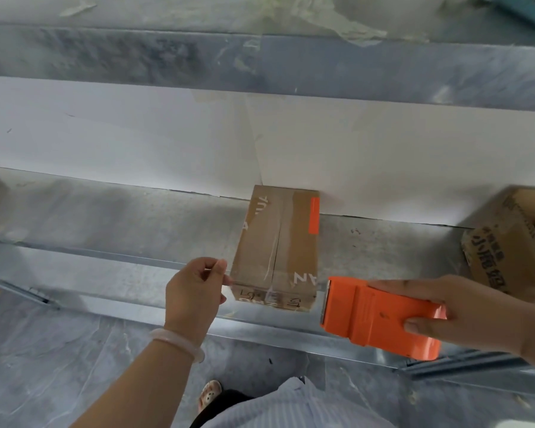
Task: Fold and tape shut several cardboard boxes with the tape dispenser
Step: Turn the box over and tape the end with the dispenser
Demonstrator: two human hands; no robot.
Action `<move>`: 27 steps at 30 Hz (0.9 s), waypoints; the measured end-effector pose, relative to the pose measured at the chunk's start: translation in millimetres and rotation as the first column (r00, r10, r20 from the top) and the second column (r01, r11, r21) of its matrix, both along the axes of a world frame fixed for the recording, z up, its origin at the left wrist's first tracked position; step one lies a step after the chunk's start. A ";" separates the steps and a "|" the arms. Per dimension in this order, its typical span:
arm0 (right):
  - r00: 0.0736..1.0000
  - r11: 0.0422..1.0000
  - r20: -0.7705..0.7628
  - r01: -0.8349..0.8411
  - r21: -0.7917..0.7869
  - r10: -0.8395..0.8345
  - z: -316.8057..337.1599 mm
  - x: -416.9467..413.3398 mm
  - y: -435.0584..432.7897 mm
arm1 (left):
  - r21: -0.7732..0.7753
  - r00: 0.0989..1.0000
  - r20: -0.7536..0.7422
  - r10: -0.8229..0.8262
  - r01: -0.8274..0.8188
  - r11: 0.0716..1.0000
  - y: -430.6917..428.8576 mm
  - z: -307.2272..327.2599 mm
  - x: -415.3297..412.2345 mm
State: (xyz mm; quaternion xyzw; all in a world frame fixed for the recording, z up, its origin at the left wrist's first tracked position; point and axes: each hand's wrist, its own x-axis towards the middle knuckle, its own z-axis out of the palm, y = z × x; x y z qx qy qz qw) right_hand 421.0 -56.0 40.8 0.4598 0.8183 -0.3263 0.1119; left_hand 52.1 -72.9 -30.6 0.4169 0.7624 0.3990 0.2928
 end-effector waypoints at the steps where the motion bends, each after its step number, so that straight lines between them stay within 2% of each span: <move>1: 0.998 0.998 -0.024 0.057 0.038 -0.056 5.2 -16.9 4.3 | 0.001 0.998 -0.059 -0.014 0.014 1.000 0.4 0.9 -0.9; 2: 0.993 0.996 -0.096 0.067 0.053 -0.061 2.1 -14.0 6.2 | 0.007 0.994 -0.106 -0.023 0.024 1.000 1.0 2.3 -2.2; 6: 0.990 0.998 -0.123 0.063 0.007 -0.061 -2.8 -14.4 5.1 | 0.031 0.963 -0.266 -0.050 0.061 0.998 2.1 4.0 -10.1; 9: 0.991 0.997 -0.107 0.079 -0.004 -0.078 -3.1 -19.2 5.9 | 0.031 0.960 -0.275 -0.053 0.063 0.998 0.5 -1.1 -13.9; 16: 0.992 0.998 -0.108 0.067 -0.019 -0.069 -16.5 -17.0 7.0 | -0.003 1.000 0.002 -0.008 0.008 1.000 6.5 -29.1 -11.7; 22: 0.990 0.996 -0.105 0.093 -0.019 -0.094 -24.2 -18.1 10.8 | -0.069 0.979 0.199 -0.040 0.055 0.996 0.4 -48.5 -2.2; 24: 0.991 0.996 -0.098 0.092 -0.013 -0.092 -25.6 -19.1 12.0 | -0.077 0.951 0.309 -0.014 0.040 0.996 1.9 -49.0 -1.0; 25: 0.992 0.996 -0.093 0.089 -0.013 -0.090 -26.1 -19.2 12.1 | -0.086 0.942 0.335 0.000 0.031 0.996 3.8 -48.7 -0.4; 27: 0.992 0.996 -0.086 0.087 -0.005 -0.087 -25.9 -20.1 12.4 | -0.102 0.958 0.287 -0.018 0.049 0.994 8.4 -46.7 2.1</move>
